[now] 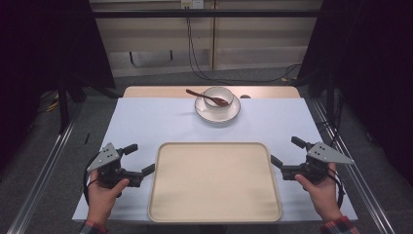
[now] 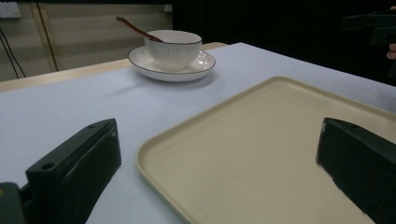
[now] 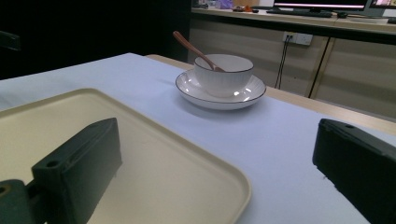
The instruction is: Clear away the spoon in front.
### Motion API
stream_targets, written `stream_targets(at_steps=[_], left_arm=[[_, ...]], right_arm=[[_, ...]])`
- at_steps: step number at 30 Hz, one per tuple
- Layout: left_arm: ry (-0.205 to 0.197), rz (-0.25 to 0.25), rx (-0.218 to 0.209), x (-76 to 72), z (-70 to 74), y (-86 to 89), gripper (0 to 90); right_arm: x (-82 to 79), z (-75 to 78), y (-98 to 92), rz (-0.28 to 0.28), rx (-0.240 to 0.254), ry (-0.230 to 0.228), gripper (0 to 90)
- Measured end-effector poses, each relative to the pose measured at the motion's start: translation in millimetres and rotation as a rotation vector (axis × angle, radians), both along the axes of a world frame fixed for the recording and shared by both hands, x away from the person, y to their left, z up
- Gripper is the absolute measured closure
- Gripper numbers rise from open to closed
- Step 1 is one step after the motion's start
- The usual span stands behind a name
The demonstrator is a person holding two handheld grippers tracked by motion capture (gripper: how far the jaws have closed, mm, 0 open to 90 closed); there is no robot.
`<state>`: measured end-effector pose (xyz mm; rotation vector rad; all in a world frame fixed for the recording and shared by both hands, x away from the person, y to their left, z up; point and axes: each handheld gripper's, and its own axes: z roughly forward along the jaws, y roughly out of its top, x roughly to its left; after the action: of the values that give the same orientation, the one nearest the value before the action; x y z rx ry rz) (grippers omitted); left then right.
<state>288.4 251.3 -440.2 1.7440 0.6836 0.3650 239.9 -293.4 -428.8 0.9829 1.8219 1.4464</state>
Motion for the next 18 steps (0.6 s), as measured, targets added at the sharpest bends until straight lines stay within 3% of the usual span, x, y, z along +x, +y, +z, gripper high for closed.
stream_targets(at_steps=[3,10,15,18], left_arm=[[0.027,0.021,0.007,2.0,-2.3,-3.2,0.0],[0.025,0.048,0.026,8.1,-0.5,-12.9,0.0],[0.021,0.048,0.048,15.2,3.9,-23.5,0.0],[0.034,0.037,0.030,19.0,5.5,-27.4,0.0]], right_arm=[[0.7,-0.7,0.7,0.007,-0.006,0.005,0.8],[1.0,-2.4,2.8,0.021,-0.014,0.013,0.7],[0.6,-3.5,5.8,0.034,-0.018,0.016,0.8],[1.0,-4.3,7.2,0.040,-0.021,0.016,0.8]])
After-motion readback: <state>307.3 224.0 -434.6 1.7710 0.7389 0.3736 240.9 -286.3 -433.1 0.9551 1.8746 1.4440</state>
